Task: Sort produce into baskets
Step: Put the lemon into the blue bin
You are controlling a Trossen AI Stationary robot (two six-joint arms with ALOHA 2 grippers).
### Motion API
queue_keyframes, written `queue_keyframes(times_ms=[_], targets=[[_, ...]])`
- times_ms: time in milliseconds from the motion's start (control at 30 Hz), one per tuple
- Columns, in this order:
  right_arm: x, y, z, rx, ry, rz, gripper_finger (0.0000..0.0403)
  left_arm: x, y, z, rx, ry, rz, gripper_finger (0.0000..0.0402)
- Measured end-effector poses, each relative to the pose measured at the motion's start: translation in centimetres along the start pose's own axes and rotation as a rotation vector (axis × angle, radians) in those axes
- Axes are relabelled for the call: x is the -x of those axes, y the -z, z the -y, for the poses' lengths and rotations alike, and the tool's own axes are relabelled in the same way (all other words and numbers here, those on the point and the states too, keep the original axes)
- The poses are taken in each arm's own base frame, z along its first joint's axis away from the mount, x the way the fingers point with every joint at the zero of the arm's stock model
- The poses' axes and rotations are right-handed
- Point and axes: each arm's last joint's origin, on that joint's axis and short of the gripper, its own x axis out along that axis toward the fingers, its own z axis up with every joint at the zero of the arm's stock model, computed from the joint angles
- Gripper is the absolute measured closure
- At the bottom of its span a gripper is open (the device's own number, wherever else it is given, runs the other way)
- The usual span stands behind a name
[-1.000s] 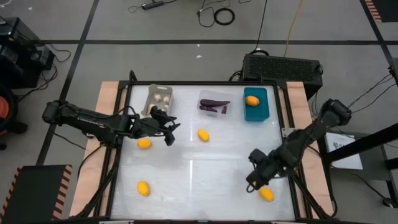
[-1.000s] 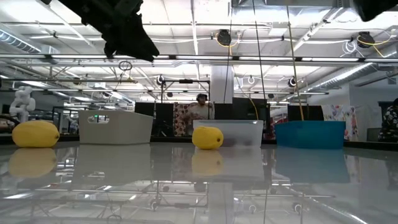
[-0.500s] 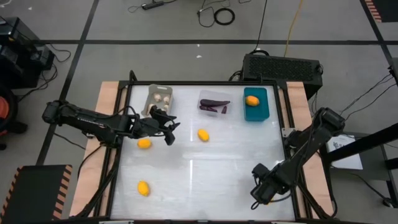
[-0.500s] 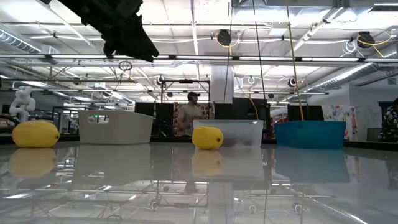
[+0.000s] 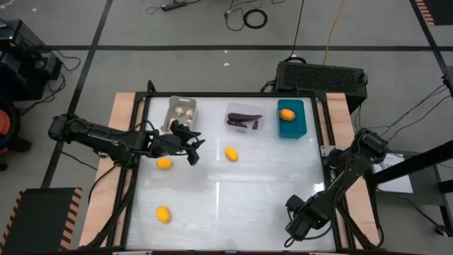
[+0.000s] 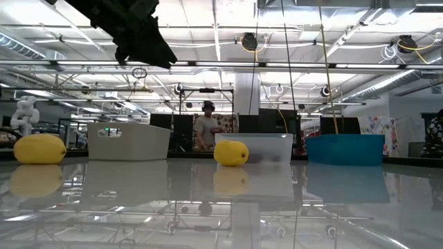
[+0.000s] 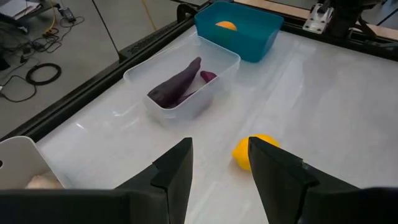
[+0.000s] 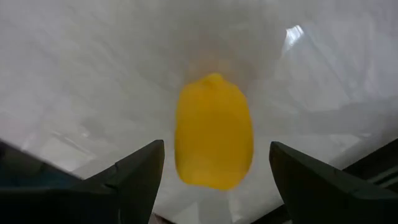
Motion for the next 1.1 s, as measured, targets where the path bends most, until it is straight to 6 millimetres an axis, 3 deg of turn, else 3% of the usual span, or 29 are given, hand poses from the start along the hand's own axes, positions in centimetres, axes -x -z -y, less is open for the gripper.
queue_keyframes(times_ms=[333, 667, 833, 1100], targets=[[-1.7, -0.8, -1.0, 0.073, 0.008, -0.008, 0.0127, 0.0, 0.0, 0.0, 0.003, 0.0, 0.0, 0.0238], [-1.2, -1.7, -1.3, 0.113, -0.031, -0.061, 0.0237, 0.0, 0.0, 0.0, 0.003, 0.0, 0.0, 0.0238], [0.7, -3.5, -1.2, 0.208, -0.102, -0.009, 0.0271, 0.0, 0.0, 0.0, 0.005, 0.001, 0.003, 0.0238], [5.6, -8.9, 1.8, 0.293, -0.081, 0.272, 0.0257, 0.0, -0.3, 0.1, 0.021, 0.012, 0.028, 0.0238]])
